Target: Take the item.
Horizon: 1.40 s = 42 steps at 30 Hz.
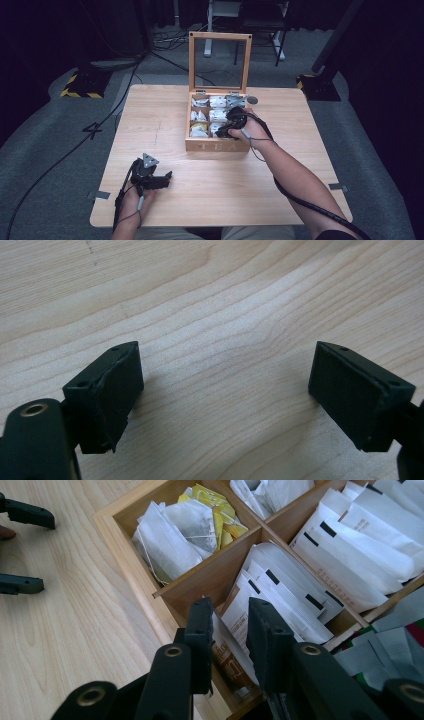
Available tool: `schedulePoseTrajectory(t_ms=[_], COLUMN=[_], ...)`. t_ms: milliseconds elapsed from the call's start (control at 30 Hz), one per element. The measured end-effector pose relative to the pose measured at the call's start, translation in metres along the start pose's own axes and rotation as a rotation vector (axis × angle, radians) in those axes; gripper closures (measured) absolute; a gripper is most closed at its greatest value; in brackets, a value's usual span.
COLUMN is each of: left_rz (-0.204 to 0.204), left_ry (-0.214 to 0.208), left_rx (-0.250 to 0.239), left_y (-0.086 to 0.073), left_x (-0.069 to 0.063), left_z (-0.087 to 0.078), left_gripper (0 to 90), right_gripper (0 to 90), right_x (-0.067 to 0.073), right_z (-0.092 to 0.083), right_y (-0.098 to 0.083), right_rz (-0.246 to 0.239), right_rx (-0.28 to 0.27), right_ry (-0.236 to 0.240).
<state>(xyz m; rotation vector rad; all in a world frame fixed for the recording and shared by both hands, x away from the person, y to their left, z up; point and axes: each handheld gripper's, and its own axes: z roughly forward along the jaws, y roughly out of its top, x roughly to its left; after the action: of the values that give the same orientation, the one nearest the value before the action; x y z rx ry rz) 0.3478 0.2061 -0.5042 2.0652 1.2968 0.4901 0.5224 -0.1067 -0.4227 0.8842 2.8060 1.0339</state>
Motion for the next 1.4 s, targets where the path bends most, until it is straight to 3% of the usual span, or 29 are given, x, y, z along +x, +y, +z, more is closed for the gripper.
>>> schedulePoseTrajectory(t_ms=[267,367,467,600,933,1400], left_rz=[-0.001,0.0,0.0,0.001,-0.002,0.001], left_ry=[-0.001,0.0,-0.001,0.0,-0.001,-0.001], left_rx=[0.0,0.0,0.0,0.001,-0.002,0.001], left_y=[0.0,0.0,0.0,0.0,0.0,0.0], left_x=[0.0,0.0,0.0,0.0,0.0,0.0], left_z=[0.0,0.0,0.0,0.0,0.0,0.0], left_gripper=[14.8,14.8,14.8,14.8,14.8,14.8], right_gripper=[77.4,84.0,89.7,90.0,90.0,90.0], right_x=[-0.002,-0.003,-0.001,0.003,0.005,0.009], right_z=[0.008,0.009,0.009,0.007,-0.011,-0.05], right_y=[-0.001,-0.001,-0.001,0.001,0.009,0.018], right_rz=[0.031,0.039,0.021,-0.014,-0.044,-0.068], right_rx=[0.018,0.028,0.033,0.031,-0.03,-0.146], right_ry=[0.015,0.03,0.04,0.029,0.012,0.008])
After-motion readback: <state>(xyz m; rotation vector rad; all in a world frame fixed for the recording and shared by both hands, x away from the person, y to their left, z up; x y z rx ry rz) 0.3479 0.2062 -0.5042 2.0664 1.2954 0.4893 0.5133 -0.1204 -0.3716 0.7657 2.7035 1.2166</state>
